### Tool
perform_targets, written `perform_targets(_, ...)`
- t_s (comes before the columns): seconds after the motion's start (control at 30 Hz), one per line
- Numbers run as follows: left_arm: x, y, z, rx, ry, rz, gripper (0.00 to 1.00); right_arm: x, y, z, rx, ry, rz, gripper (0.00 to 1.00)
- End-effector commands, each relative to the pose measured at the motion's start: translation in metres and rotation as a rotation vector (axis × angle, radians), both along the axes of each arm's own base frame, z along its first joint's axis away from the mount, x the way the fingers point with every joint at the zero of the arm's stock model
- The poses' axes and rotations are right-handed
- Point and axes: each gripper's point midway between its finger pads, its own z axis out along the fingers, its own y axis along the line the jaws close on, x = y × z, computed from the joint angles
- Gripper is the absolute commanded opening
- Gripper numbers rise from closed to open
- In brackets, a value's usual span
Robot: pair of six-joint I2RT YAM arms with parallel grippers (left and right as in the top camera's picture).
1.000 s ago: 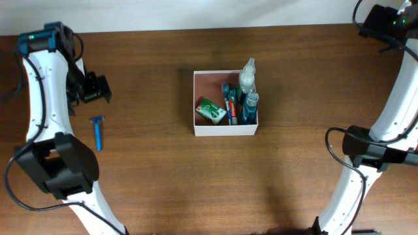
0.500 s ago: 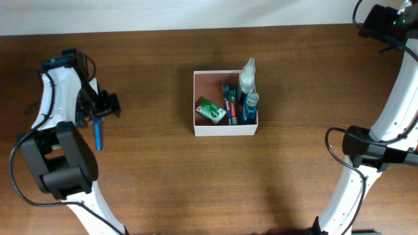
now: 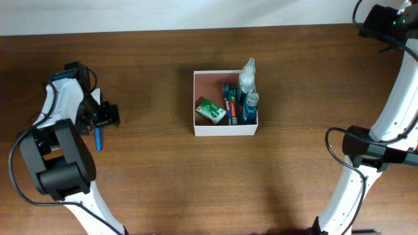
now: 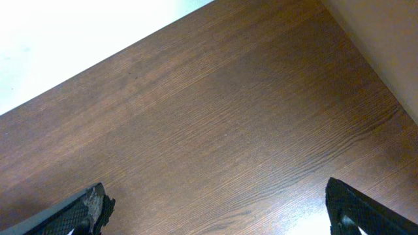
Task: Pack container
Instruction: 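Lower the left gripper and close it on the razor handle, then lift the blue razor and carry it right over the box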
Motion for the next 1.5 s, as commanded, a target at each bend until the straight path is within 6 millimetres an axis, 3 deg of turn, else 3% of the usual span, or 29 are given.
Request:
perform_targets(0.0,-0.003,0.005,0.001,0.011,-0.009,-0.038,0.91,-0.001,0.0,-0.003,-0.006,0.015,-0.004,0.99)
perform_targets(0.37,-0.016,0.002,-0.018,0.004,0.017,-0.038,0.91,-0.001,0.0,-0.003,-0.006,0.015,-0.003,0.98)
perform_targets(0.6,-0.018,0.001,-0.021,0.003,0.021,-0.036,0.89,-0.001,0.0,-0.003,-0.006,0.015,-0.004,0.98)
perform_targets(0.8,-0.013,0.002,-0.021,0.008,0.001,-0.036,0.63,-0.001,0.0,-0.003,-0.006,0.015,-0.004,0.98)
perform_targets(0.93,-0.013,0.002,-0.021,0.008,0.001,-0.037,0.58,-0.001,0.0,-0.003,-0.006,0.015,-0.004,0.99)
perform_targets(1.0,-0.013,0.002,-0.021,0.009,0.001,-0.036,0.42,-0.001,0.0,-0.003,-0.006,0.015,-0.004,0.98)
perform_targets(1.1,-0.013,0.002,-0.021,0.008,0.001,-0.036,0.27,-0.001,0.0,-0.003,-0.006,0.015,-0.003,0.98)
perform_targets(1.37,-0.013,0.002,-0.021,0.009,0.001,-0.036,0.05,-0.001,0.0,-0.003,-0.006,0.015,-0.004,0.99)
perform_targets(1.47,-0.013,0.002,-0.021,0.008,0.001,-0.037,0.02,-0.001,0.0,-0.003,-0.006,0.015,-0.004,0.98)
